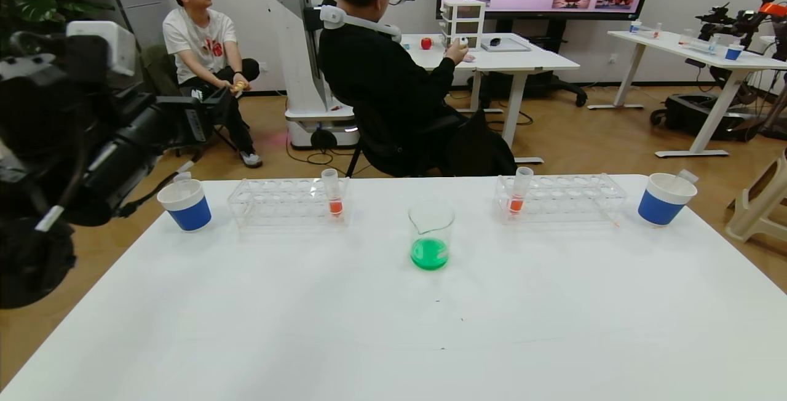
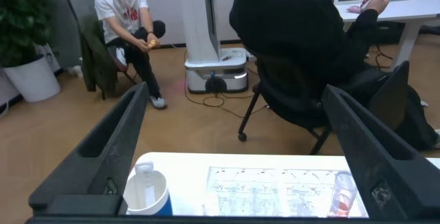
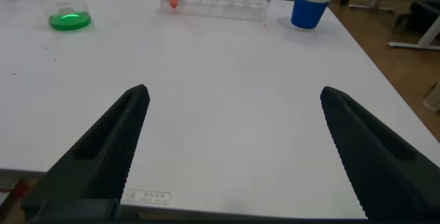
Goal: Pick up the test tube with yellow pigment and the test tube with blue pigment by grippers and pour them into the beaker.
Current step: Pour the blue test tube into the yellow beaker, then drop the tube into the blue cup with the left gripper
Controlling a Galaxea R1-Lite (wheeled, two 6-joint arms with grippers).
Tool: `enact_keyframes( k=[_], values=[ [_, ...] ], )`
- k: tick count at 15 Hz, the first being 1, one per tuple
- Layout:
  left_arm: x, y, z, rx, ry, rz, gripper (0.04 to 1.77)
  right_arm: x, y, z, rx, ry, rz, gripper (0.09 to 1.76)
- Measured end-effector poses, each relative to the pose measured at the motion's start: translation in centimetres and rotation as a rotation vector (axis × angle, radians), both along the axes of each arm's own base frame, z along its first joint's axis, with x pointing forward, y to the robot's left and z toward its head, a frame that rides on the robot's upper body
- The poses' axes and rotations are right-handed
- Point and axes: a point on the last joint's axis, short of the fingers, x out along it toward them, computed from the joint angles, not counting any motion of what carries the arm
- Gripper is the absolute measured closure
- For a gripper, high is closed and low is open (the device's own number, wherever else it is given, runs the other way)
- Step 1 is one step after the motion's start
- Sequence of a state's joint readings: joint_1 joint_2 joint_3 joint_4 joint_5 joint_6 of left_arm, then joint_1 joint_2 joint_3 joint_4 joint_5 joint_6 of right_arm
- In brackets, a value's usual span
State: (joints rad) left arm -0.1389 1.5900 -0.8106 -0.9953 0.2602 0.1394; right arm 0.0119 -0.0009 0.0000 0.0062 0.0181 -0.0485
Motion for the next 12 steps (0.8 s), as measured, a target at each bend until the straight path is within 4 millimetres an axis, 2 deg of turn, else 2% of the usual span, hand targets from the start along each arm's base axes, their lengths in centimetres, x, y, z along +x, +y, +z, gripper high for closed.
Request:
enact_keyframes(
  k=[3,7,10,12],
  values=[
    [-6.3,0.7,0.9,0.092,-0.022,0.019,0.06,0.0,0.0,0.0,0.000,0.000,0.000,0.11],
    [-14.8,2.3,1.1,0.153,0.015,0.099,0.06,0.0,0.0,0.0,0.000,0.000,0.000,0.11],
    [-21.7,3.3,0.2,0.169,0.071,0.120,0.06,0.0,0.0,0.0,0.000,0.000,0.000,0.11],
    [-26.1,3.8,-1.2,0.171,0.096,0.124,0.06,0.0,0.0,0.0,0.000,0.000,0.000,0.11]
  ],
)
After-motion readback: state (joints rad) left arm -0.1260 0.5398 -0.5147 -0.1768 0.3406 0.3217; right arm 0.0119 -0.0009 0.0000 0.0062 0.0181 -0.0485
